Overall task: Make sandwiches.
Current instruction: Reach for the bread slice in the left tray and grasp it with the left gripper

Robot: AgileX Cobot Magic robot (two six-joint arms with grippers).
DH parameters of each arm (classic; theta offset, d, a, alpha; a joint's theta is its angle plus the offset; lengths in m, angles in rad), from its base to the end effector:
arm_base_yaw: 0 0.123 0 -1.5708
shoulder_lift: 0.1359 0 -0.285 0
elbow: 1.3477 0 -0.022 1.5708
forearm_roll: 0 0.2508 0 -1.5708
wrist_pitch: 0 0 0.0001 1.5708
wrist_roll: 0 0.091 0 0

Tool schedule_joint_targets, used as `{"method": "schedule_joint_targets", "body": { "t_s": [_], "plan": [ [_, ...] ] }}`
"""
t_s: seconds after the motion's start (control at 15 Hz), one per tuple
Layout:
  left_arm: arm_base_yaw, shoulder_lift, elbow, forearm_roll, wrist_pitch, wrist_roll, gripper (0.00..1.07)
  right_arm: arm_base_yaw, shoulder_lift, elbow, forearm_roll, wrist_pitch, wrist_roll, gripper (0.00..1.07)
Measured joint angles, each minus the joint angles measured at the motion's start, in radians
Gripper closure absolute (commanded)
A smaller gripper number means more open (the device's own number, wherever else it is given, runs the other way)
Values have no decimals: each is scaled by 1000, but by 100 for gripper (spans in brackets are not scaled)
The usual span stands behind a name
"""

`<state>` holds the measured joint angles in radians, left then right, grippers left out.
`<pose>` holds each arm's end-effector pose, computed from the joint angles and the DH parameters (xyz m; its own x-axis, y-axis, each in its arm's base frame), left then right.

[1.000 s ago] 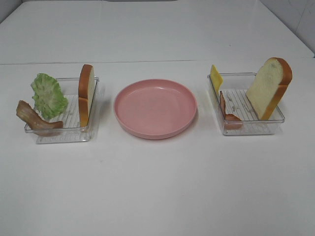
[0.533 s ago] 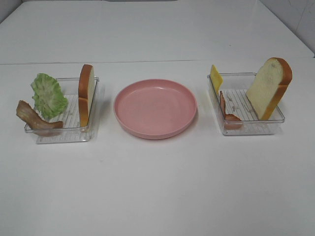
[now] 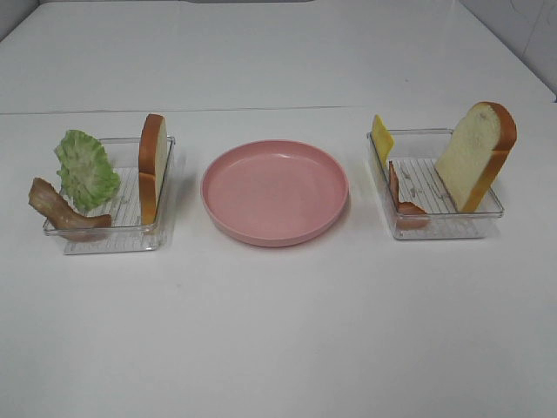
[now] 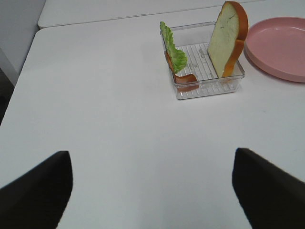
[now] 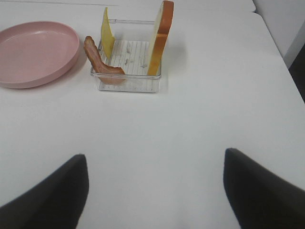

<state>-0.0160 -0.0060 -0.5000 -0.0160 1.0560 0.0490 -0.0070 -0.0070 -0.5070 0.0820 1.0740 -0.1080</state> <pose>-0.0056 -0.0012 0.2777 -0.4448 0.0482 -0.8943 0.0468 0.9984 0.0306 -0.0074 0.0066 0.2783 -0.4491 -0.0655 -0.8911 -0.0883 0.9957 -0.0287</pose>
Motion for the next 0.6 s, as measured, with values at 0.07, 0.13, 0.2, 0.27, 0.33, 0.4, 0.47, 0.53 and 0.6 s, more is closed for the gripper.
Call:
{"method": "schedule_joint_targets", "body": {
  "t_s": [0.07, 0.13, 0.2, 0.27, 0.33, 0.4, 0.47, 0.53, 0.6],
  "plan": [
    [0, 0, 0, 0, 0, 0, 21, 0, 0, 0, 0, 0, 0, 34],
    [0, 0, 0, 0, 0, 0, 21, 0, 0, 0, 0, 0, 0, 34],
    [0, 0, 0, 0, 0, 0, 21, 0, 0, 0, 0, 0, 0, 34],
    [0, 0, 0, 0, 0, 0, 21, 0, 0, 0, 0, 0, 0, 34],
    [0, 0, 0, 0, 0, 0, 21, 0, 0, 0, 0, 0, 0, 34],
    [0, 0, 0, 0, 0, 0, 21, 0, 0, 0, 0, 0, 0, 34],
    [0, 0, 0, 0, 0, 0, 21, 0, 0, 0, 0, 0, 0, 34],
    [0, 0, 0, 0, 0, 0, 21, 0, 0, 0, 0, 0, 0, 34],
    [0, 0, 0, 0, 0, 0, 21, 0, 0, 0, 0, 0, 0, 34]
  ]
}}
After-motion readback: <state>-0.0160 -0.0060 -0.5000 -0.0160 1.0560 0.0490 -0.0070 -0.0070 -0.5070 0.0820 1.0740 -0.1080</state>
